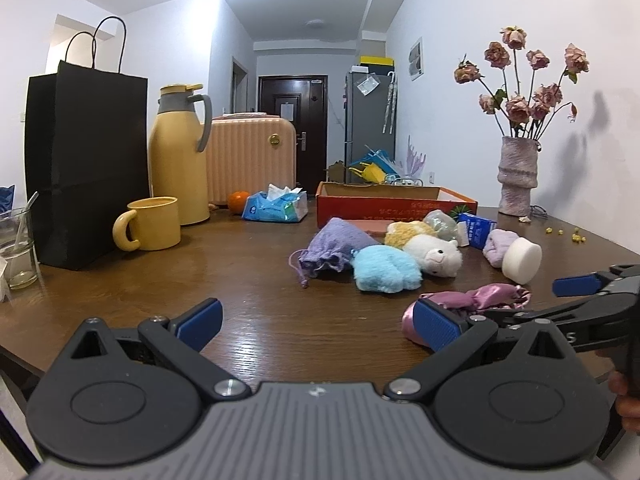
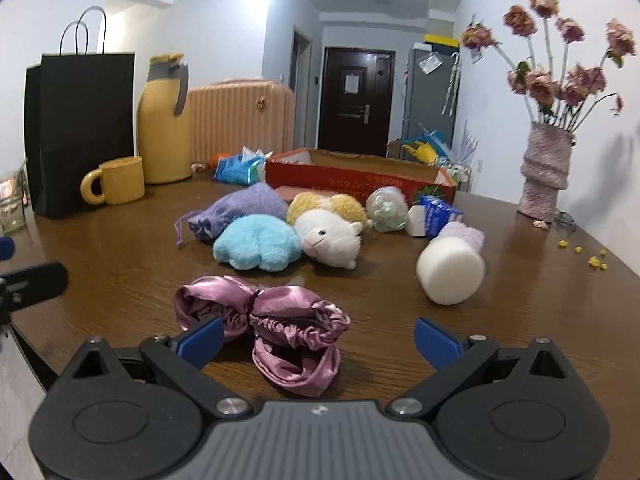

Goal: Organize soft objects
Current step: 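Grasp the pink satin scrunchie with the right gripper and lift it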

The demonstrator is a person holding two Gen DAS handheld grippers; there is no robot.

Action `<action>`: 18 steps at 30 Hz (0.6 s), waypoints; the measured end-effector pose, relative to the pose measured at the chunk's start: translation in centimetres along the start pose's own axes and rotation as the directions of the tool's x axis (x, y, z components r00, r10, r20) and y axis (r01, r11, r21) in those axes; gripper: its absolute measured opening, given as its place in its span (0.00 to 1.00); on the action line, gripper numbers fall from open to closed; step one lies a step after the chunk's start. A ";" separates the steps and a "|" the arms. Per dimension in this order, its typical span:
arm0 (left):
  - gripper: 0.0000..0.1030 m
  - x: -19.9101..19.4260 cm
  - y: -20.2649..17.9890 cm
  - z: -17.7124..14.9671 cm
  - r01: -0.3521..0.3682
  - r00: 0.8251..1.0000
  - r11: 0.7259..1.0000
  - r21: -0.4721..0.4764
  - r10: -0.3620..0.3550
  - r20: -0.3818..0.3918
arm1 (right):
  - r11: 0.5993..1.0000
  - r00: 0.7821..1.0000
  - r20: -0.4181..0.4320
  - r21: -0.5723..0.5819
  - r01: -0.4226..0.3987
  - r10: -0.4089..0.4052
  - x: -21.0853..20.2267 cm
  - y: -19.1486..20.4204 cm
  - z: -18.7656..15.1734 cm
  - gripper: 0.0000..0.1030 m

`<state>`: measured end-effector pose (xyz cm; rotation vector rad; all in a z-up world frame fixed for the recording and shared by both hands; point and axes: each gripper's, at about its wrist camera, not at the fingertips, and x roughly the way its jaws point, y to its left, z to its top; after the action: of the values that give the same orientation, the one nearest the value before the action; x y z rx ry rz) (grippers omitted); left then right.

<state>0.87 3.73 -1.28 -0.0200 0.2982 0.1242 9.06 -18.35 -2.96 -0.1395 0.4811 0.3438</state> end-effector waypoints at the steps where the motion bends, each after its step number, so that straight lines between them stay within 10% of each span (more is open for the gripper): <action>1: 1.00 0.1 0.1 0.0 -0.004 1.000 1.000 -0.002 0.004 -0.003 | 1.000 1.000 -0.006 -0.002 -0.004 0.004 0.6 0.1 0.0 0.98; 11: 1.00 0.7 1.2 -0.5 -0.021 0.999 1.000 -0.019 0.020 -0.026 | 0.993 0.993 -0.041 0.051 -0.107 0.109 4.4 0.0 0.1 0.83; 18: 1.00 1.0 1.4 -0.6 -0.026 0.999 0.999 -0.022 0.025 -0.036 | 0.978 0.983 -0.034 0.111 -0.175 0.180 5.4 -0.7 -0.3 0.50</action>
<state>1.46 5.18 -2.18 -0.0407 0.3329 0.1524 13.66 -17.52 -5.70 0.0009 0.5560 0.4898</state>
